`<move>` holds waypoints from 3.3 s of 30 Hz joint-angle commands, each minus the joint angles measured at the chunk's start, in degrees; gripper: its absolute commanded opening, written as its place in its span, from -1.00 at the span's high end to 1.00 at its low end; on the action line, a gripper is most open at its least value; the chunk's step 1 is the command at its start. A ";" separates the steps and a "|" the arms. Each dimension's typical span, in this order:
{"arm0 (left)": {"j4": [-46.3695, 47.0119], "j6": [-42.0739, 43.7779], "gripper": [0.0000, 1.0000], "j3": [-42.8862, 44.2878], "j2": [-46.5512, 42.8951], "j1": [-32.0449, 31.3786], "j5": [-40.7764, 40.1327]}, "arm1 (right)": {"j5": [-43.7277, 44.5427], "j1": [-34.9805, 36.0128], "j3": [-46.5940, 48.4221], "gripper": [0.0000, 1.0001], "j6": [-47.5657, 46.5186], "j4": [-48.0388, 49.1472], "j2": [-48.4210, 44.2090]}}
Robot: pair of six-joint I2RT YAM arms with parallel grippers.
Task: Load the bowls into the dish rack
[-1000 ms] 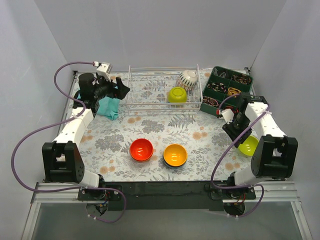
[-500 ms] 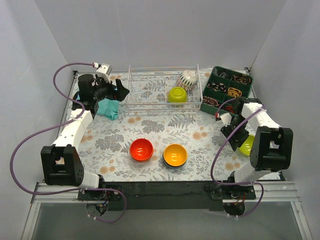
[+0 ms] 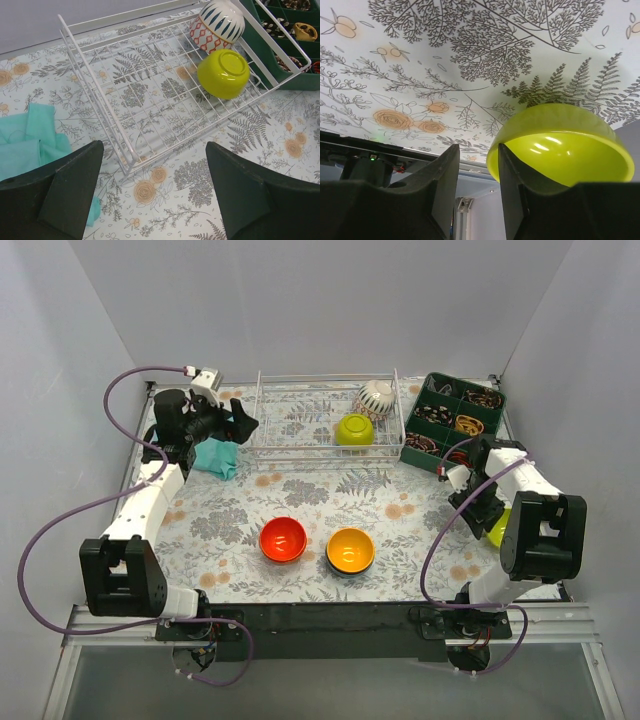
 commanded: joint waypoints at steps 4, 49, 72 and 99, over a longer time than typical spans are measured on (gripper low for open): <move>-0.51 -0.08 -0.68 -1.00 -3.85 -0.20 1.39 | 3.15 -0.71 2.85 0.12 0.43 0.83 -0.76; -12.63 3.51 -0.67 7.34 0.18 -0.20 5.87 | -4.83 -5.90 1.54 0.09 2.54 6.80 -13.42; -20.11 11.60 -0.71 10.87 5.63 -0.20 -0.89 | -4.14 -5.98 -3.03 0.08 4.82 12.78 -3.14; -12.47 11.61 -0.71 7.88 6.26 -0.20 3.23 | -5.17 -5.90 11.42 0.97 3.51 -1.08 -15.61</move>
